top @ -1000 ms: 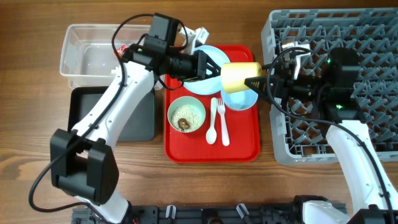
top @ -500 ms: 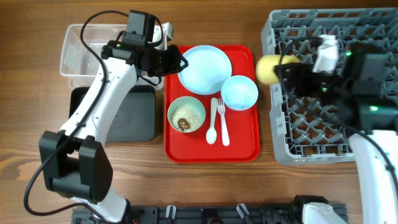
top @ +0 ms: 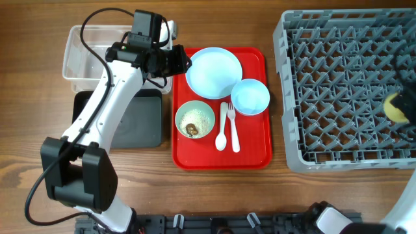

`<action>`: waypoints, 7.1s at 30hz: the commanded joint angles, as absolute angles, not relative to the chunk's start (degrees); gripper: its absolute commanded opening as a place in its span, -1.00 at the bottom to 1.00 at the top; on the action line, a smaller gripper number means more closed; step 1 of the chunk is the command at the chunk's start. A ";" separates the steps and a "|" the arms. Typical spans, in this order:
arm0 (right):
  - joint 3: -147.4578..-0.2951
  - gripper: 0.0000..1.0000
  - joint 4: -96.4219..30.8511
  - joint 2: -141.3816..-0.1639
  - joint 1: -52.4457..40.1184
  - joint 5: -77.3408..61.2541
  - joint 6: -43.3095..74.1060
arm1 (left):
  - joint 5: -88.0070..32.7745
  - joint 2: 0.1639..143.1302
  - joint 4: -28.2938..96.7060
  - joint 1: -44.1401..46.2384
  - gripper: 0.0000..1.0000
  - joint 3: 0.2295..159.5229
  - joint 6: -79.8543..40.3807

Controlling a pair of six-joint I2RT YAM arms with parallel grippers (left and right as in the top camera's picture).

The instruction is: Sort waste into correct bins and load items into the dishwasher rack

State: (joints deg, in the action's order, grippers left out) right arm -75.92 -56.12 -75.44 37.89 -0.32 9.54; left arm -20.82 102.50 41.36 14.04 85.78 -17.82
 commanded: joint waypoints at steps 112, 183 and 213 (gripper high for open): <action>-88.60 -0.92 -23.29 -89.06 20.05 40.47 -11.68 | -14.24 100.95 33.23 14.02 0.36 85.76 -16.88; -83.70 -0.42 -31.09 -119.72 -21.54 0.19 31.90 | -9.74 100.95 46.96 14.13 0.72 85.76 -20.38; -85.62 -0.91 -27.55 -88.97 -3.33 7.64 -11.22 | -9.74 100.95 46.50 14.13 0.80 85.76 -20.36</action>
